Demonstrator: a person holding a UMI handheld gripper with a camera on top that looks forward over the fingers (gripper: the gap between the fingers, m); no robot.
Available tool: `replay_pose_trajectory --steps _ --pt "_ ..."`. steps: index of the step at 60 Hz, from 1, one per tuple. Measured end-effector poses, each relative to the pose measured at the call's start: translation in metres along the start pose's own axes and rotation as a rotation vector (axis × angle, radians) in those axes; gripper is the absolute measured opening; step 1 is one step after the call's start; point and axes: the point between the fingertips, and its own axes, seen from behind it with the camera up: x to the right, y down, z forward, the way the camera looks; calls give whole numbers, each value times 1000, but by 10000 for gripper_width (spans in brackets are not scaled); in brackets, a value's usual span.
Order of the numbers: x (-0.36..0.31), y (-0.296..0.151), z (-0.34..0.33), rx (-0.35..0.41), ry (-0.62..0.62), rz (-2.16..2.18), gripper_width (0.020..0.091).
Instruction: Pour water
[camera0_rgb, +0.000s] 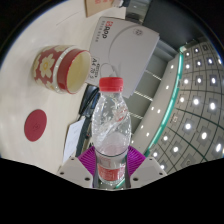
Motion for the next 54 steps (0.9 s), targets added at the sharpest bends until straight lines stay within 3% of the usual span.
replay_pose_trajectory --steps 15,30,40,51,54 --pt "0 8 -24 5 -191 795 372" --pt "-30 -12 -32 63 -451 1556 373" --pt "-75 -33 -19 89 -556 1755 374" --pt "-125 -49 -12 69 -624 1813 376" --pt "-122 -52 -10 97 -592 1819 376"
